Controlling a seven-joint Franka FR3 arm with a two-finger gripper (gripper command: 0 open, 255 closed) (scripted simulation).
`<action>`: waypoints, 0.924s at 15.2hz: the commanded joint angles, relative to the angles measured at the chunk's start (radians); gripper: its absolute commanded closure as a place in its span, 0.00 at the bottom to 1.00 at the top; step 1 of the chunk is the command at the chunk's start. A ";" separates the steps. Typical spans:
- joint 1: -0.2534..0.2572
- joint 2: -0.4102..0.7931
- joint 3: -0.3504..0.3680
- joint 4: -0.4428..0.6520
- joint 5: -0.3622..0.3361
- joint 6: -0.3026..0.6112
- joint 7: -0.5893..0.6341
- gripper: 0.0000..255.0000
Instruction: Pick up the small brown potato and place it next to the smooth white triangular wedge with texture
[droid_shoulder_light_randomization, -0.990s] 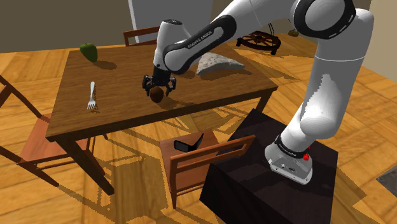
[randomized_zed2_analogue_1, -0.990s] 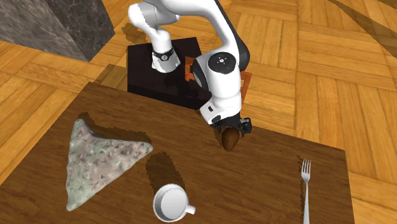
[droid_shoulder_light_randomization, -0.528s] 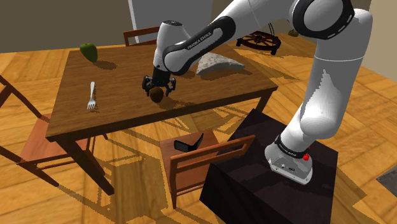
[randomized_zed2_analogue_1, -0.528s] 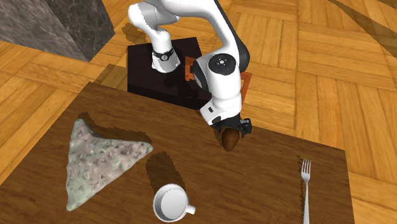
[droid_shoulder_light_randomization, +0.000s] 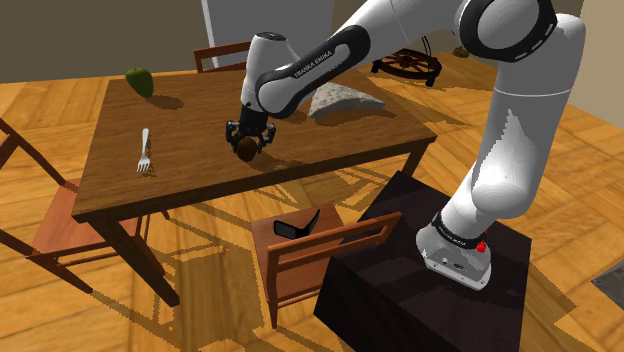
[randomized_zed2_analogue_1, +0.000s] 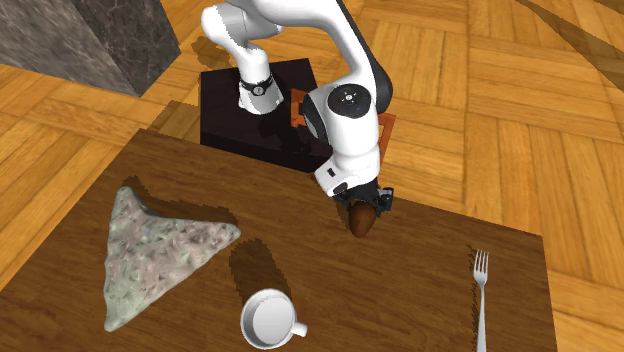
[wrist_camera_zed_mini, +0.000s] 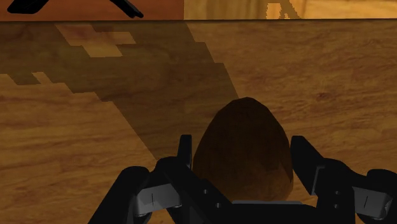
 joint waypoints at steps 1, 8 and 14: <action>0.000 0.000 0.000 0.000 0.000 0.000 0.000 1.00; -0.005 -0.040 0.005 0.018 0.010 -0.057 -0.001 1.00; -0.010 -0.081 0.009 0.048 0.019 -0.127 0.000 1.00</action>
